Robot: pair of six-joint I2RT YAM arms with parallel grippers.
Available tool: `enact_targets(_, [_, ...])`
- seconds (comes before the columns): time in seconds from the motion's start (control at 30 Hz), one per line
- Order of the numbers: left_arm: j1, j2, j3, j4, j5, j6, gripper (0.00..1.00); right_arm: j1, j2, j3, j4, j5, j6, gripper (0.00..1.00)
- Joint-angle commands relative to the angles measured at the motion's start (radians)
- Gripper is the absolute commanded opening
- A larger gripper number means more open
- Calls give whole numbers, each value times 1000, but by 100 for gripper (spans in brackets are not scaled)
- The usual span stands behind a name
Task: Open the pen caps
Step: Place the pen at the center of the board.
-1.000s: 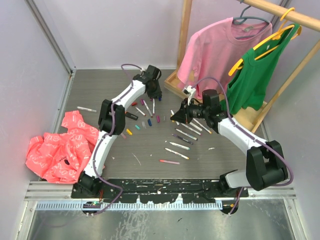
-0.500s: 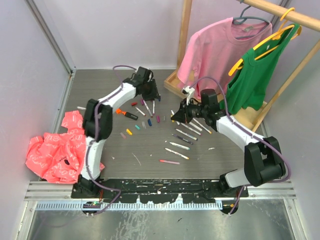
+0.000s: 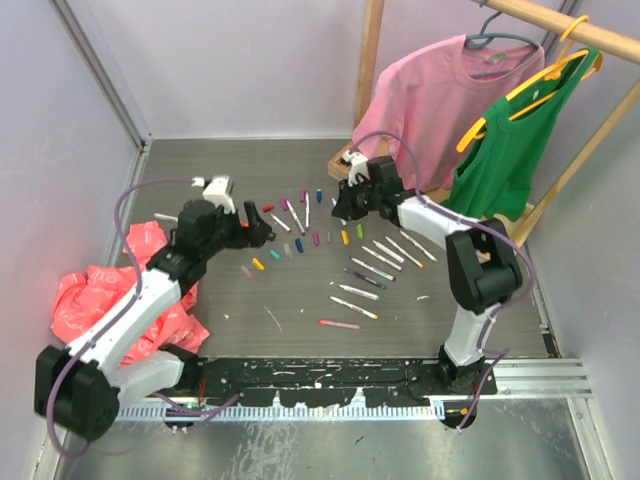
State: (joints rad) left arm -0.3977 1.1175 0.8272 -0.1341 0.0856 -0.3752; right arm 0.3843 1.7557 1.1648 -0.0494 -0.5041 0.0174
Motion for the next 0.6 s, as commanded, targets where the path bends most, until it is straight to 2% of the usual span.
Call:
enact_targets(0.0, [5,-182,-151,23,-113,23,87,49,148,209,-61,289,125,13])
enact_targets(0.13, [5,-290,-191,-23,-158,9,92,66,246,293,-71,341,179,14])
enact_targets(0.23, [5,-326,-202,-24,-167,-8,93,70,300,355,-73,360,221,16])
enact_targets(0.57, [5,-320,-210,-22,-185,-23,93,70,436,474,-120,363,312,24])
